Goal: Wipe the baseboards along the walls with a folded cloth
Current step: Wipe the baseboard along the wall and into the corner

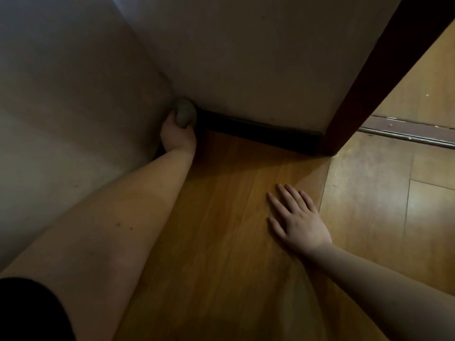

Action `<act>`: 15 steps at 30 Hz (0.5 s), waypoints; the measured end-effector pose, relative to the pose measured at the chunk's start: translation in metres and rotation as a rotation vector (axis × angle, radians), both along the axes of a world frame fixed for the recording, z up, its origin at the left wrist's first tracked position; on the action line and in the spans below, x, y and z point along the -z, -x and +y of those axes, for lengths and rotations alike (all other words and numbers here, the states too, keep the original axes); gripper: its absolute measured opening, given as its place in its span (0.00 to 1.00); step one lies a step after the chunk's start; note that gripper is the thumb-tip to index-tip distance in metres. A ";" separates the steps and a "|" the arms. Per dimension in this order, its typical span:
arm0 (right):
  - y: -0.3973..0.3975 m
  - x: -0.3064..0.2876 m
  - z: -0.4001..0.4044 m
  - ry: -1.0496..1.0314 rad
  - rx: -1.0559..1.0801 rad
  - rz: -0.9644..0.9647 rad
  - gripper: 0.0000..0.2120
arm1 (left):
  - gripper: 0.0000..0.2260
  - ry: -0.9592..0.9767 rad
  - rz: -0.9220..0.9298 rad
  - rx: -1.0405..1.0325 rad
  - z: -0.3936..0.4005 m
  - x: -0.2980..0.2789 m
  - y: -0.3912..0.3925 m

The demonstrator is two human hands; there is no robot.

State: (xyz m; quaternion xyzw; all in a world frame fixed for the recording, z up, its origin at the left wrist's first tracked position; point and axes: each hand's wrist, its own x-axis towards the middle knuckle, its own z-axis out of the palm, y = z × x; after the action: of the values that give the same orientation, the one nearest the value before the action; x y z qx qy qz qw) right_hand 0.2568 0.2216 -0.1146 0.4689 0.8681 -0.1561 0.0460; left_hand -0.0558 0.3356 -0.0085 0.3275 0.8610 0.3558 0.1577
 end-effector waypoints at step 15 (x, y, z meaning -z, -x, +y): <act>-0.004 -0.004 0.006 0.069 -0.031 0.059 0.35 | 0.26 0.130 -0.299 0.079 -0.002 0.013 -0.095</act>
State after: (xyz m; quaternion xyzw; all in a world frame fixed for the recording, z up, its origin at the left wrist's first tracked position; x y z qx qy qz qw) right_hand 0.2610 0.2280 -0.1107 0.4487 0.8704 -0.1991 0.0390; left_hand 0.0391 0.3333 -0.0214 0.2936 0.8355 0.3377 0.3189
